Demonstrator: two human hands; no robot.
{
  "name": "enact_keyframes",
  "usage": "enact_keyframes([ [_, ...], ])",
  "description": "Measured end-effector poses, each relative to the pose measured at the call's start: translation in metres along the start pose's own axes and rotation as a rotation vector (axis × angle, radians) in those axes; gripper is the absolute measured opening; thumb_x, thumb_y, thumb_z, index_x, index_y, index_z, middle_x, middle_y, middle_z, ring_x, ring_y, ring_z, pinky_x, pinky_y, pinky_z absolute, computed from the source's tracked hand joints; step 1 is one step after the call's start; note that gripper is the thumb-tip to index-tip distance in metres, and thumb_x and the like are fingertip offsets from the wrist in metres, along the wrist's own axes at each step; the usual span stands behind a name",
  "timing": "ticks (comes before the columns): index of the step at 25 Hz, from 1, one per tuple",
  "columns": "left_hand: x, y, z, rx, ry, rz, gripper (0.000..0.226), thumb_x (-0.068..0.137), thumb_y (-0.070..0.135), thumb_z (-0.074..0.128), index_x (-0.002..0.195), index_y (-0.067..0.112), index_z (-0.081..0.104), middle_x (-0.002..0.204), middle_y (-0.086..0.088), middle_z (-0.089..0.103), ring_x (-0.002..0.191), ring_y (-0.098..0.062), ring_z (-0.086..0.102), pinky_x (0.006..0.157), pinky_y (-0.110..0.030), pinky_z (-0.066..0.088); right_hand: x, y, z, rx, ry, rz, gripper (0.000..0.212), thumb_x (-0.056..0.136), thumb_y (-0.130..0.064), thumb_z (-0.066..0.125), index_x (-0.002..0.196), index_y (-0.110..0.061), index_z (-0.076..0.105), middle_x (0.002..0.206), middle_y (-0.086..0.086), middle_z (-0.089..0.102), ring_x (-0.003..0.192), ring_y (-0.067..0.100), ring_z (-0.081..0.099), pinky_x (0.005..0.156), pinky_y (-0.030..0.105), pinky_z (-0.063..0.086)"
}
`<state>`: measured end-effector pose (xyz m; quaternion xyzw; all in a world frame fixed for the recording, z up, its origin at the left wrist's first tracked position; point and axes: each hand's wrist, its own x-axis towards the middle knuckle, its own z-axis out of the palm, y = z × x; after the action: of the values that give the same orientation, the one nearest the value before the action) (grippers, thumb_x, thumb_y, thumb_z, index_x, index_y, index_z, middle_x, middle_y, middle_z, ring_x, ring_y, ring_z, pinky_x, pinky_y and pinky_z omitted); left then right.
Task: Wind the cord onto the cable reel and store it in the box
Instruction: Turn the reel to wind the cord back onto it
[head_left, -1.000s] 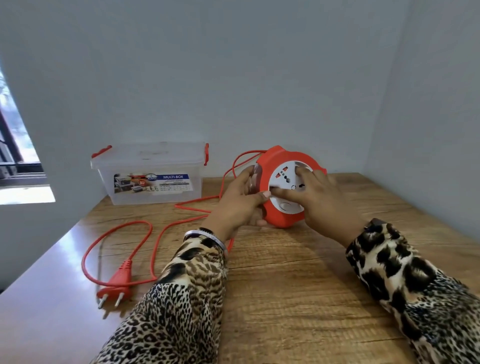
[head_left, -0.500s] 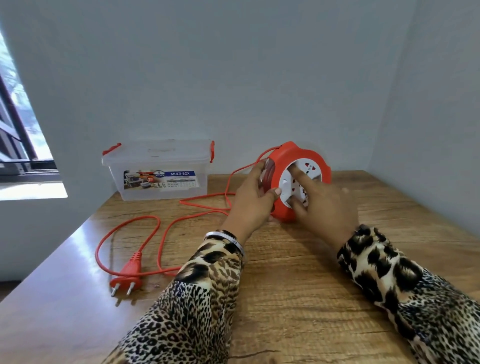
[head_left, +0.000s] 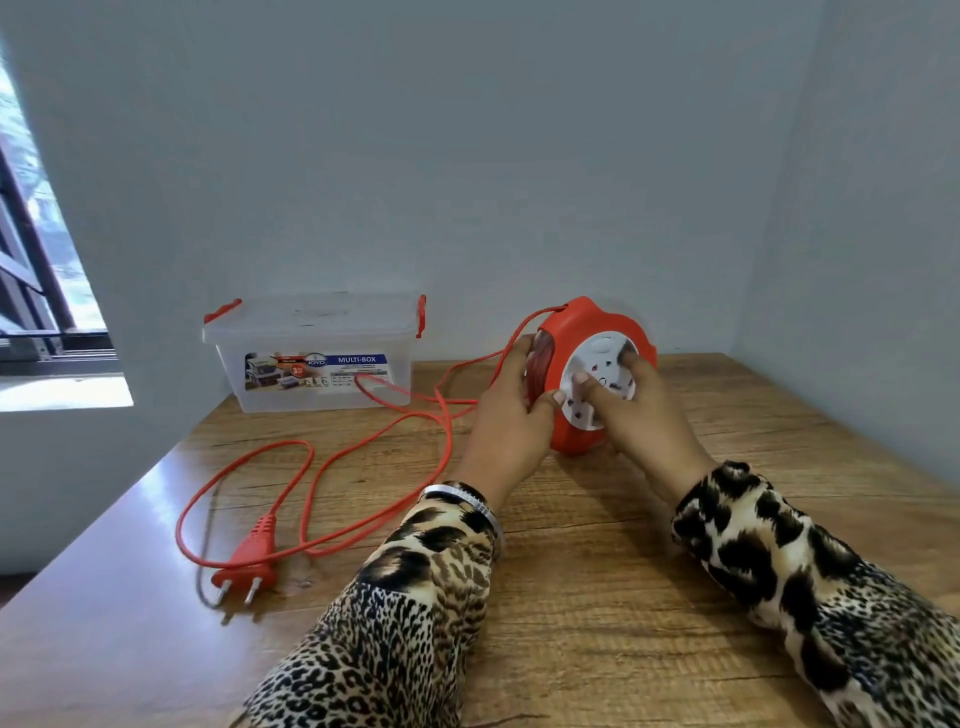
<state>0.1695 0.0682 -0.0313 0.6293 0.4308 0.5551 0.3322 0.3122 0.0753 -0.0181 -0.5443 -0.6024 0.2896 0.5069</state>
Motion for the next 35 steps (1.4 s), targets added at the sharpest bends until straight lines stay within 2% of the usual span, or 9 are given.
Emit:
enact_keyframes([
  [2, 0.000, 0.001, 0.001, -0.012, 0.004, -0.001, 0.069, 0.094, 0.011, 0.058, 0.152, 0.031, 0.026, 0.157, 0.009, 0.033, 0.141, -0.017, 0.039, 0.109, -0.052, 0.041, 0.001, -0.005, 0.000, 0.302, -0.092, 0.252, 0.065, 0.088, -0.043, 0.062, 0.142, -0.016, 0.037, 0.115, 0.012, 0.067, 0.059, 0.013, 0.062, 0.041, 0.022, 0.042],
  [4, -0.001, 0.002, 0.002, 0.007, 0.013, -0.019, 0.069, 0.094, 0.013, 0.059, 0.151, 0.033, 0.026, 0.156, 0.007, 0.036, 0.135, -0.025, 0.048, 0.104, -0.056, 0.045, 0.002, -0.007, -0.001, 0.449, -0.138, 0.359, 0.039, 0.093, -0.031, 0.057, 0.126, -0.010, 0.050, 0.092, 0.008, 0.071, 0.037, 0.007, 0.046, 0.036, 0.021, 0.031],
  [10, 0.000, 0.008, -0.001, -0.040, 0.005, -0.062, 0.064, 0.095, 0.012, 0.059, 0.149, 0.034, 0.030, 0.141, 0.004, 0.050, 0.120, -0.030, 0.060, 0.093, -0.054, 0.054, -0.005, -0.012, -0.006, 0.840, -0.288, 0.434, 0.025, 0.098, -0.015, 0.044, 0.110, 0.003, 0.057, 0.092, 0.016, 0.066, 0.047, 0.008, 0.057, 0.044, 0.021, 0.044],
  [13, 0.000, 0.010, -0.010, -0.172, -0.002, -0.147, 0.066, 0.096, 0.010, 0.059, 0.150, 0.032, 0.029, 0.124, 0.010, 0.052, 0.105, -0.032, 0.068, 0.062, -0.040, 0.063, -0.004, -0.012, -0.014, 0.380, -0.201, 0.298, 0.024, 0.094, -0.017, 0.054, 0.107, 0.000, 0.063, 0.090, 0.011, 0.070, 0.057, 0.011, 0.061, 0.055, 0.025, 0.047],
  [16, 0.000, 0.011, -0.023, -0.239, -0.027, -0.195, 0.063, 0.094, 0.008, 0.061, 0.148, 0.028, 0.035, 0.118, 0.005, 0.059, 0.096, -0.029, 0.071, 0.050, -0.033, 0.060, -0.002, -0.005, -0.024, -0.481, 0.125, -0.249, 0.020, 0.085, -0.021, 0.065, 0.103, -0.015, 0.060, 0.099, 0.002, 0.059, 0.079, 0.013, 0.057, 0.064, 0.026, 0.042],
  [20, 0.004, 0.012, -0.033, -0.183, -0.002, -0.184, 0.051, 0.093, 0.010, 0.063, 0.139, 0.018, 0.045, 0.128, -0.007, 0.058, 0.091, -0.026, 0.071, 0.049, -0.036, 0.061, 0.001, -0.011, -0.028, -0.729, -0.026, -0.787, 0.034, 0.080, -0.001, 0.057, 0.103, -0.022, 0.070, 0.127, 0.013, 0.049, 0.098, 0.019, 0.049, 0.076, 0.033, 0.047],
  [27, 0.009, 0.009, -0.038, 0.013, 0.005, -0.145, 0.081, 0.089, 0.018, 0.070, 0.153, 0.027, 0.021, 0.122, 0.003, 0.053, 0.095, -0.025, 0.068, 0.058, -0.039, 0.062, -0.002, -0.016, -0.023, -0.889, -0.039, -0.993, 0.047, 0.074, 0.007, 0.068, 0.109, -0.024, 0.073, 0.113, 0.017, 0.057, 0.086, 0.030, 0.056, 0.066, 0.045, 0.051],
  [31, 0.009, 0.007, -0.039, 0.002, 0.069, -0.142, 0.111, 0.086, 0.017, 0.073, 0.153, 0.034, -0.013, 0.108, 0.008, 0.058, 0.086, -0.019, 0.069, 0.054, -0.025, 0.058, -0.003, -0.009, -0.019, -0.972, -0.026, -0.837, 0.052, 0.078, -0.007, 0.068, 0.120, -0.037, 0.063, 0.133, 0.014, 0.049, 0.111, 0.033, 0.053, 0.083, 0.048, 0.049],
  [35, 0.009, 0.008, -0.041, -0.043, 0.063, -0.151, 0.118, 0.084, 0.015, 0.075, 0.151, 0.036, -0.020, 0.108, 0.005, 0.060, 0.091, -0.020, 0.068, 0.056, -0.022, 0.057, 0.002, 0.001, -0.014, -1.132, -0.095, -0.801, 0.064, 0.085, -0.007, 0.062, 0.136, -0.043, 0.046, 0.150, 0.020, 0.032, 0.123, 0.040, 0.044, 0.095, 0.050, 0.041],
])
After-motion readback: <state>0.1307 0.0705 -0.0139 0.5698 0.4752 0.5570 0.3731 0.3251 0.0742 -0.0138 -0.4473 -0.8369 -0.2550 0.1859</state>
